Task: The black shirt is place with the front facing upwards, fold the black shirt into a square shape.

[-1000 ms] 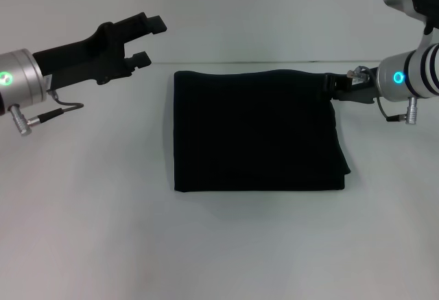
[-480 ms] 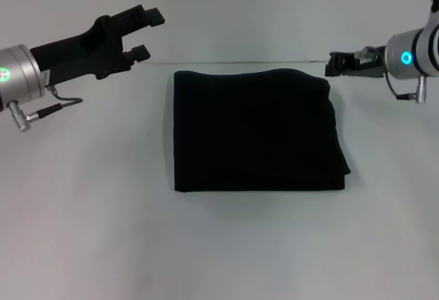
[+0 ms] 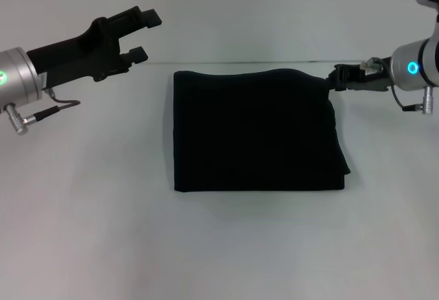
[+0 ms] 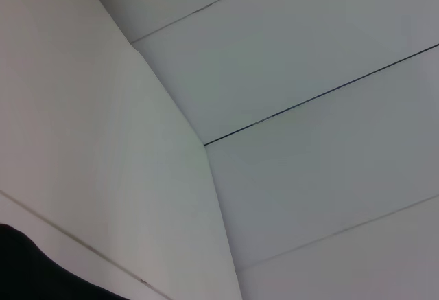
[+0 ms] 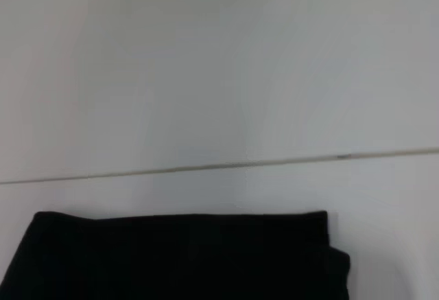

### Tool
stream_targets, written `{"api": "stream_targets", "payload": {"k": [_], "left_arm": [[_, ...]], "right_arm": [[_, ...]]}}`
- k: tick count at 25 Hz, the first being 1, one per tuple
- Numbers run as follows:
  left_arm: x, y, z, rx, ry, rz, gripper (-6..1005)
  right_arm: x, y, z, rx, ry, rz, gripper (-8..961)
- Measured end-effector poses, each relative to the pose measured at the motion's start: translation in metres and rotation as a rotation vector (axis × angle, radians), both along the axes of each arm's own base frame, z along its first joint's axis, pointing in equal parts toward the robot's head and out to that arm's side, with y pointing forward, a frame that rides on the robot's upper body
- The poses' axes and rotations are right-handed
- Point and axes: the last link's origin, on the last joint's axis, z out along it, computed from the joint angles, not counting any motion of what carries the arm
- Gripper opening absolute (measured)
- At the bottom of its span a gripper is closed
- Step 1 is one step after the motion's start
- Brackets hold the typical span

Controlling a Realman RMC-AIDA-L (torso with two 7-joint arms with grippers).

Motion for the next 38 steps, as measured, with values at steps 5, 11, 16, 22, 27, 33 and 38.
{"api": "stream_targets", "payload": {"k": [5,11,16,22,27,33,38], "left_arm": [[0.002,0.001,0.0,0.002,0.001,-0.003,868],[0.002,0.004,0.0,0.011,0.005,0.003,865],[0.001,0.007,0.001,0.024,0.013,0.013,863],[0.0,0.009,0.004,0.036,0.019,0.021,860],[0.001,0.01,0.004,0.039,0.02,0.022,857],[0.001,0.01,0.005,0.039,0.019,0.019,854],[0.0,0.008,0.007,0.044,0.003,0.02,852]], "right_arm": [[0.004,-0.004,-0.01,0.0,0.004,-0.019,197],[0.002,-0.003,-0.016,0.01,-0.001,-0.014,329],[0.001,-0.005,-0.024,0.024,-0.002,-0.016,406],[0.0,-0.004,-0.026,0.028,-0.017,-0.008,309],[-0.005,0.0,-0.024,0.029,-0.021,0.009,116],[-0.02,0.006,-0.011,0.02,-0.042,0.049,3],[-0.039,0.008,0.015,0.003,-0.056,0.086,4]]}}
